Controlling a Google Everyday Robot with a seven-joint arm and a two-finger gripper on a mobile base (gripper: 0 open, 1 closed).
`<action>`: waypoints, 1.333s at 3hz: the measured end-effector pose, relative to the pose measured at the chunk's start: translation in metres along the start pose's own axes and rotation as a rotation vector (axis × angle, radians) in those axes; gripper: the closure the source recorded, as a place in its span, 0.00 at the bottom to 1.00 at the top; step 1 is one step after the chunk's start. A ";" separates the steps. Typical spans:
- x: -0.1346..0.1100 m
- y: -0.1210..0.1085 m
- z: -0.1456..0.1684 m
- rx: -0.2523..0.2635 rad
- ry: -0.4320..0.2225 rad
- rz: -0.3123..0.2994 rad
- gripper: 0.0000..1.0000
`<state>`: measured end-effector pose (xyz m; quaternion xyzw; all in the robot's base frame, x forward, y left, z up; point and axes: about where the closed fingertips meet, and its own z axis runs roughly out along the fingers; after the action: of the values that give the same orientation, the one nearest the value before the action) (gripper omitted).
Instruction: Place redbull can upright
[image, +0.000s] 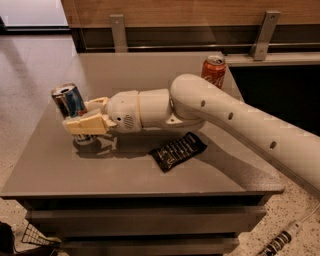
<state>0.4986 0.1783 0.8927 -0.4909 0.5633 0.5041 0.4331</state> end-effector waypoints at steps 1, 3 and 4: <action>0.000 0.006 0.003 0.014 -0.053 -0.032 1.00; 0.011 0.007 0.004 0.031 -0.063 -0.078 1.00; 0.016 0.007 0.004 0.043 -0.049 -0.137 1.00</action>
Offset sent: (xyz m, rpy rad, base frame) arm -0.0042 0.0016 -0.0006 0.0397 -0.0204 -0.0146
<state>0.4898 0.1806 0.8778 -0.5064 0.5285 0.4730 0.4905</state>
